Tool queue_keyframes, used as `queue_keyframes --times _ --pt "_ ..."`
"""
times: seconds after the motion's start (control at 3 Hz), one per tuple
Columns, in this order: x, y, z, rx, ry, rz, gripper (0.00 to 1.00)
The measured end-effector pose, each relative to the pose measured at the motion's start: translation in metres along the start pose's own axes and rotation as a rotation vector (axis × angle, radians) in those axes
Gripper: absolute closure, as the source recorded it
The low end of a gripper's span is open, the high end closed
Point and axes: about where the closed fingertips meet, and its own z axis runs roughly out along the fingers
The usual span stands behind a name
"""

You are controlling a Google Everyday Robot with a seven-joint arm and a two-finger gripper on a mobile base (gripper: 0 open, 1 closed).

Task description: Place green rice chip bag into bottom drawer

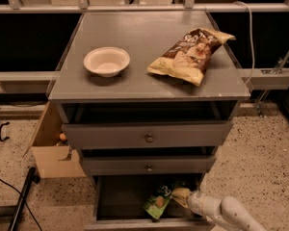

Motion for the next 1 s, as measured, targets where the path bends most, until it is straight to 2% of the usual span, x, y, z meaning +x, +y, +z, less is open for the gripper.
queue_keyframes --times 0.33,0.67,1.0 --pt "0.022 0.005 0.027 0.017 0.041 0.002 1.00" --pt "0.054 0.012 0.059 0.031 0.079 0.004 1.00" --pt "0.070 0.018 0.079 0.011 0.074 -0.003 1.00"
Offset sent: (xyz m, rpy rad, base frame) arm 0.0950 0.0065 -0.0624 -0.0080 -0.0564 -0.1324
